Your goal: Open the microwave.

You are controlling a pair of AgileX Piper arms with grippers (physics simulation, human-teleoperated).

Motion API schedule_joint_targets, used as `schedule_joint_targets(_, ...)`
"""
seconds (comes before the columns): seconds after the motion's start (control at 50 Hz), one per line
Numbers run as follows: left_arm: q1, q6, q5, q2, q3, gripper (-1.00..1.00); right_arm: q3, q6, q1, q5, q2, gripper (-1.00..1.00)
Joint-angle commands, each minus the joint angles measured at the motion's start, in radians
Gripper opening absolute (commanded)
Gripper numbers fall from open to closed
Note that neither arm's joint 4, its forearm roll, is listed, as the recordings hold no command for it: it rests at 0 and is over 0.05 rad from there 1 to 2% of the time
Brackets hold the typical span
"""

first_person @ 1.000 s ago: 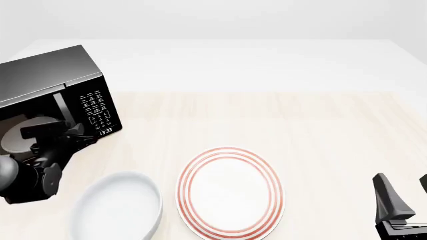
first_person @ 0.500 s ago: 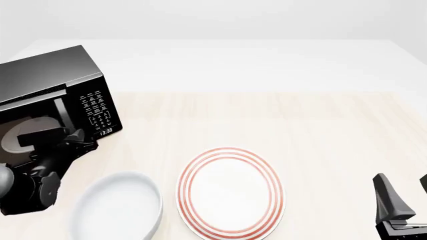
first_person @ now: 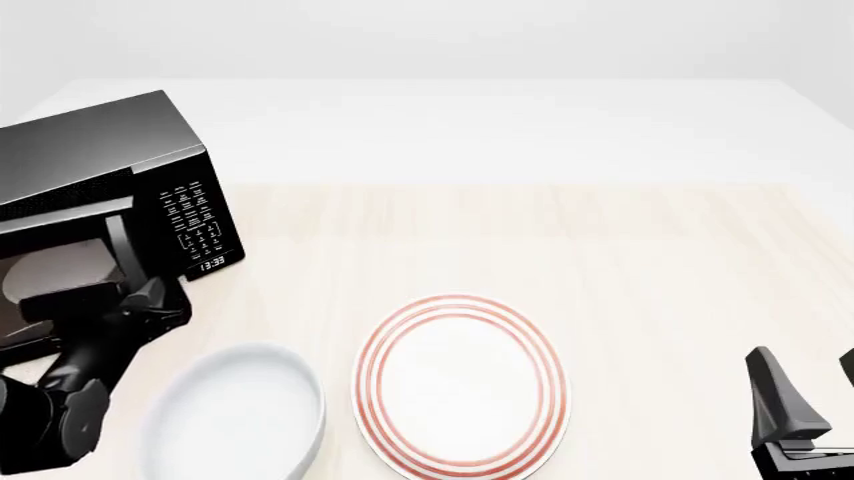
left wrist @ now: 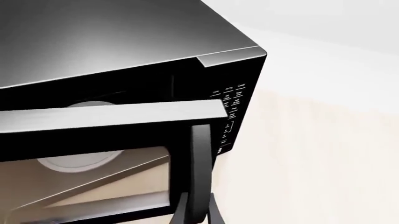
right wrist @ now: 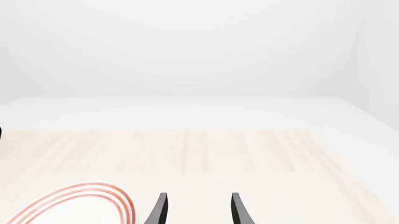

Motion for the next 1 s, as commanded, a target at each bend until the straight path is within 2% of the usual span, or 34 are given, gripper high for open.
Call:
schedule_joint_targets(0.02, -0.023, -0.024, -0.077, -0.081, 0.008, -1.0, 0.0, 0.0, 0.0, 0.0, 0.0, 1.0)
schedule_joint_targets(0.34, -0.022, -0.025, -0.119, -0.155, 0.101, -1.0, 0.0, 0.0, 0.0, 0.0, 0.0, 1.0)
schedule_joint_targets(0.5, -0.03, -0.015, -0.056, -0.245, 0.111, -1.0, 0.0, 0.0, 0.0, 0.0, 0.0, 1.0)
schedule_joint_targets(0.7, -0.038, -0.008, -0.038, -0.295, 0.143, -1.0, 0.0, 0.0, 0.0, 0.0, 0.0, 1.0)
schedule_joint_targets(1.0, -0.032, -0.023, -0.1, -0.303, 0.206, -1.0, 0.0, 0.0, 0.0, 0.0, 0.0, 1.0)
